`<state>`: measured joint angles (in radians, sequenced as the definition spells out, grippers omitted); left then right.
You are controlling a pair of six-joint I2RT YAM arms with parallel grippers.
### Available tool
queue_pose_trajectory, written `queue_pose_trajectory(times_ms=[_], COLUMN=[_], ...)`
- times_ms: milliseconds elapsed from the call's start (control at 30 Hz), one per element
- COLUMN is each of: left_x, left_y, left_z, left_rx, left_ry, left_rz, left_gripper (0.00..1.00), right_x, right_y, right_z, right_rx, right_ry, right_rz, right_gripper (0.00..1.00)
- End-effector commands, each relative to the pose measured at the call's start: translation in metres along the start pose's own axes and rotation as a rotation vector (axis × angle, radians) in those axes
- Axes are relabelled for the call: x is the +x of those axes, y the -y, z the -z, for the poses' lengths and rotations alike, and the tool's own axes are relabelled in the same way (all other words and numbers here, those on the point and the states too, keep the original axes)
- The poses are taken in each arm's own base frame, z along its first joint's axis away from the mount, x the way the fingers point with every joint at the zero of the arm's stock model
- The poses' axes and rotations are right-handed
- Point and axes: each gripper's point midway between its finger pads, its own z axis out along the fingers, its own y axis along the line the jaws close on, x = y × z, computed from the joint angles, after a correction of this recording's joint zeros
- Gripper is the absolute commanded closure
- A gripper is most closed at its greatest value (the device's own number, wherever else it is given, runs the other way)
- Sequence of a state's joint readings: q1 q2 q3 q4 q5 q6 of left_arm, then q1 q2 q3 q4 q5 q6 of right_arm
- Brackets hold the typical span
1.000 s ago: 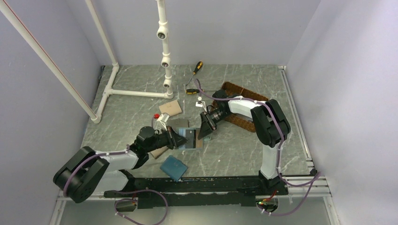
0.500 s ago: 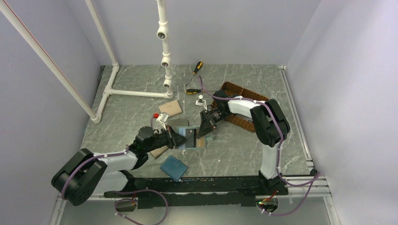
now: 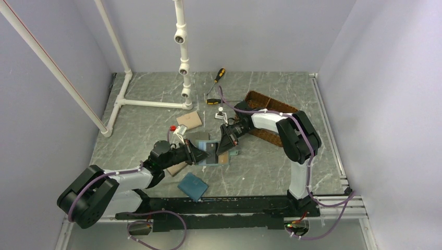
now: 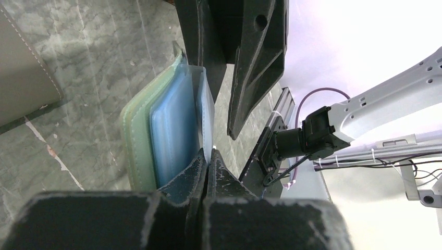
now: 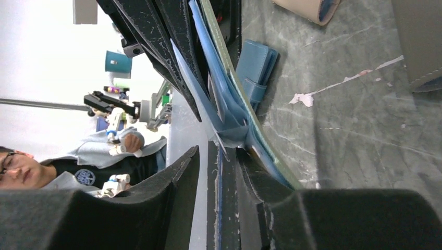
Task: Take the credit cards out of the card holder
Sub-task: Remove the credit card from the card holder.
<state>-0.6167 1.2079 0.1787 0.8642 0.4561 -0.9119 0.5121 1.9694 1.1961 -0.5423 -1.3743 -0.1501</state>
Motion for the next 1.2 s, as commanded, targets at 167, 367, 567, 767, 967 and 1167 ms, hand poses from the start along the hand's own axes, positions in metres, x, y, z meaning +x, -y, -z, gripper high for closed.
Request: queue_pose_trajectory(times_ms=[167, 367, 567, 767, 967, 1167], left_x=[-0.016, -0.015, -0.016, -0.013, -0.009, -0.004], left_y=[0.019, 0.013, 0.009, -0.001, -0.012, -0.015], left_z=[-0.001, 0.007, 0.015, 0.021, 0.025, 0.025], left_rx=[0.058, 0.004, -0.023, -0.062, -0.102, -0.114], left_ry=[0.051, 0.067, 0.096, 0.108, 0.106, 0.073], left_rz=[-0.027, -0.01, -0.007, -0.007, -0.004, -0.014], left_gripper=[0.93, 0.71, 0.83, 1.0, 1.0, 1.0], right_x=[-0.006, -0.003, 0.0, 0.007, 0.007, -0.015], right_y=[-0.006, 0.002, 0.009, 0.023, 0.028, 0.013], right_z=[-0.003, -0.001, 0.001, 0.01, 0.037, 0.072], right_rx=[-0.038, 0.012, 0.04, 0.121, 0.226, 0.31], right_ry=[0.007, -0.008, -0.025, -0.087, -0.135, -0.061], right_rz=[0.039, 0.057, 0.076, 0.125, 0.21, 0.294], right_gripper=[1.0, 1.0, 1.0, 1.0, 1.0, 1.0])
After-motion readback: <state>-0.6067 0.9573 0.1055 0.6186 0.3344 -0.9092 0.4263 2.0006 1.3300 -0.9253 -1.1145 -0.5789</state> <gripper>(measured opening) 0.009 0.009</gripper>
